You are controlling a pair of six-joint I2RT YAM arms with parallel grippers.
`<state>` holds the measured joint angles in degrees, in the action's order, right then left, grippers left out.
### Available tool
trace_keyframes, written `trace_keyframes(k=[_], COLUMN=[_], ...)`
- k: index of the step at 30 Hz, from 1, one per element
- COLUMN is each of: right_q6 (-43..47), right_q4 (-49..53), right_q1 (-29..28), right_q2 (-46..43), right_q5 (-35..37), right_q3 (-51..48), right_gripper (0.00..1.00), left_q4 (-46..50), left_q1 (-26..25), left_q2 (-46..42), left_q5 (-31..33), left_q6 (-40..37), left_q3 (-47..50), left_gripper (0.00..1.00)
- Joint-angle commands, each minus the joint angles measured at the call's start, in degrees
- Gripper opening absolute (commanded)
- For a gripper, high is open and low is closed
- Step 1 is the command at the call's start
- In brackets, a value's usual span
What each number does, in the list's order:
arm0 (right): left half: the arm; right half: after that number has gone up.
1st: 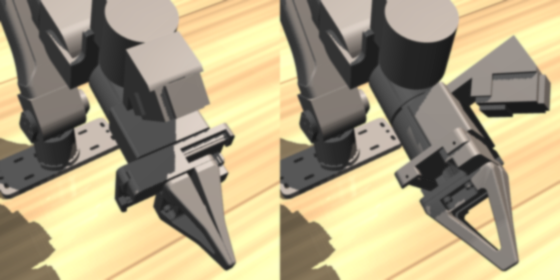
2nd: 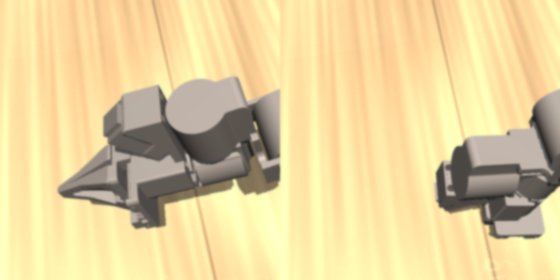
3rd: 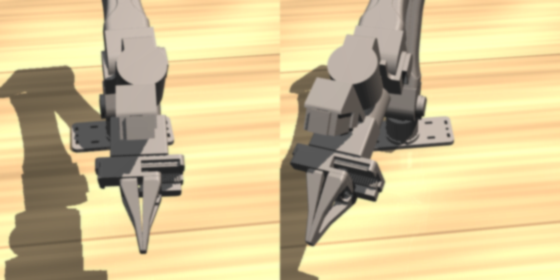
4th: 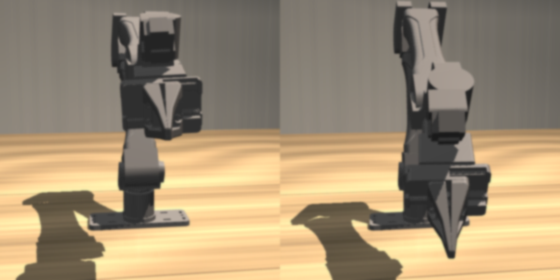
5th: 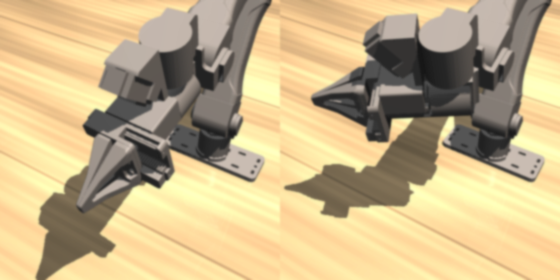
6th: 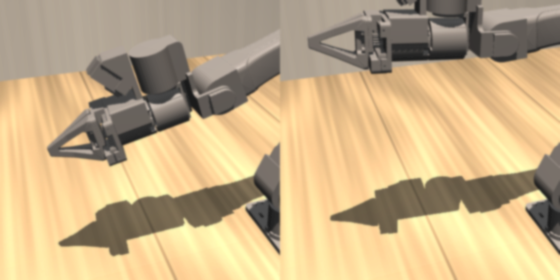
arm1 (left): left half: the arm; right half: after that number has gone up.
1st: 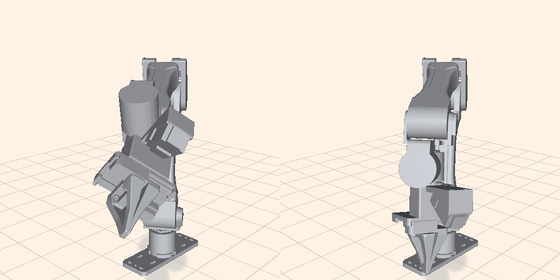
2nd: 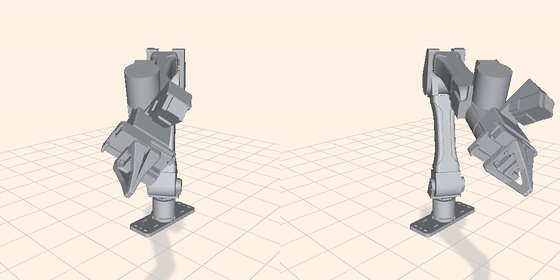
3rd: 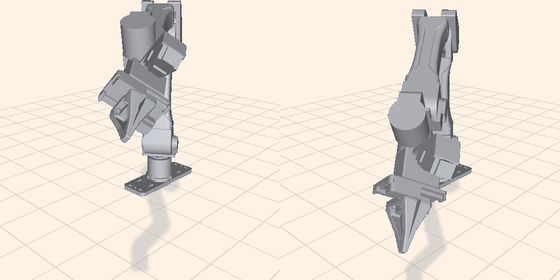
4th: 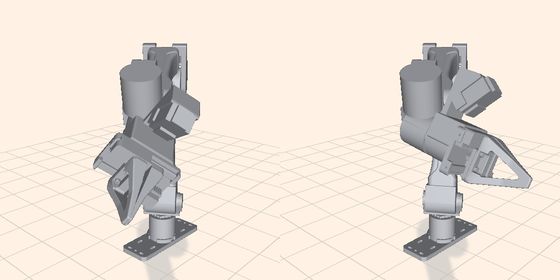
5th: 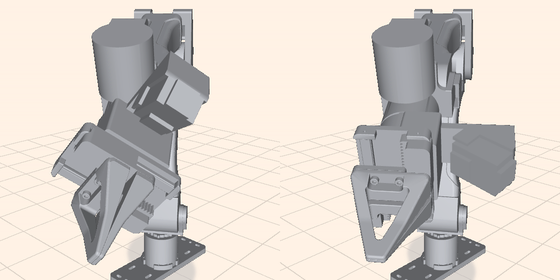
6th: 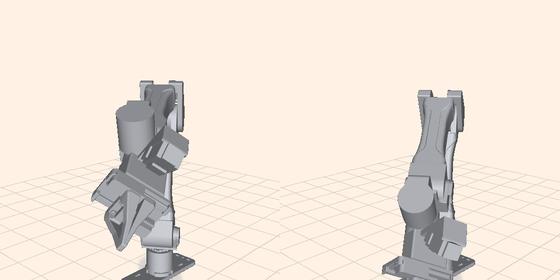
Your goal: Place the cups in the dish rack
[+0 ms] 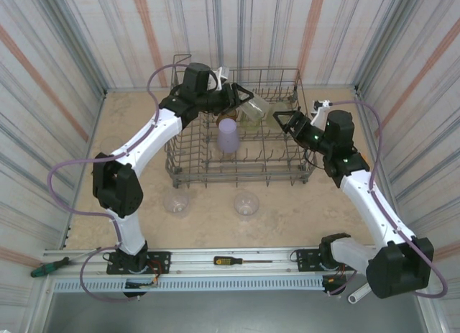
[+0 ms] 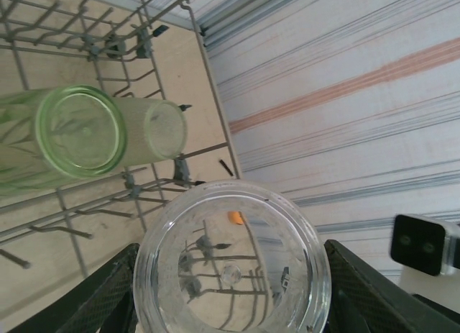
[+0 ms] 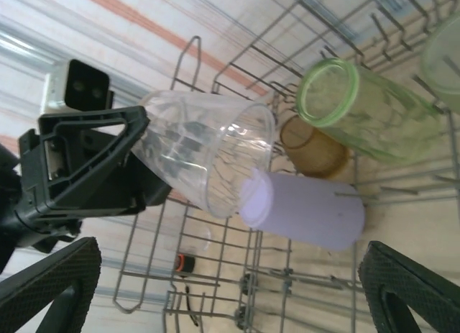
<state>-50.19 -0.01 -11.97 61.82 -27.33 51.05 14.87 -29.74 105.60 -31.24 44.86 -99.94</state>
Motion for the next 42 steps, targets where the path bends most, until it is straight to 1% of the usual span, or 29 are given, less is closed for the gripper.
trace_keyframes(k=[1, 5, 8, 14, 23, 32, 38, 42], right_q6=[4.37, 6.14, 7.21, 7.88, 9.15, 9.55, 10.22, 10.71], right_q4=[8.3, 12.73, 14.64, 17.13, 19.33, 19.92, 19.91, 19.59], right_q1=[0.58, 1.17, 1.75, 3.47, 5.53, 7.75, 8.93, 9.58], right_q2=[-3.1, -4.78, -8.0, -10.76, -13.03, -14.45, -13.6, -12.98], right_q5=[2.82, 3.89, 4.64, 4.79, 3.78, 3.3, 2.27, 1.77], right_q3=[1.64, 1.95, 1.51, 0.38, -0.68, -2.4, -2.39, -2.36], right_gripper=[0.99, 0.99, 0.99, 0.99, 0.99, 0.99, 0.99, 0.99], left_q4=[4.07, 7.48, 10.07, 14.05, 16.91, 17.94, 17.01, 13.54], left_q1=[-0.95, -2.35, -3.61, -6.07, -9.49, -12.6, -13.42, -13.67], left_q2=[-1.43, -0.43, 0.74, 3.02, 6.93, 12.41, 14.11, 14.11], left_q5=[3.47, 6.72, 9.31, 14.71, 22.15, 27.63, 31.66, 34.27], left_q6=[-5.77, -9.79, -12.9, -18.58, -24.92, -30.35, -32.37, -33.71], left_q3=[-3.17, -5.36, -7.53, -10.85, -13.63, -17.56, -16.99, -14.78], left_gripper=[0.21, 0.21, 0.21, 0.21, 0.21, 0.21, 0.21, 0.21])
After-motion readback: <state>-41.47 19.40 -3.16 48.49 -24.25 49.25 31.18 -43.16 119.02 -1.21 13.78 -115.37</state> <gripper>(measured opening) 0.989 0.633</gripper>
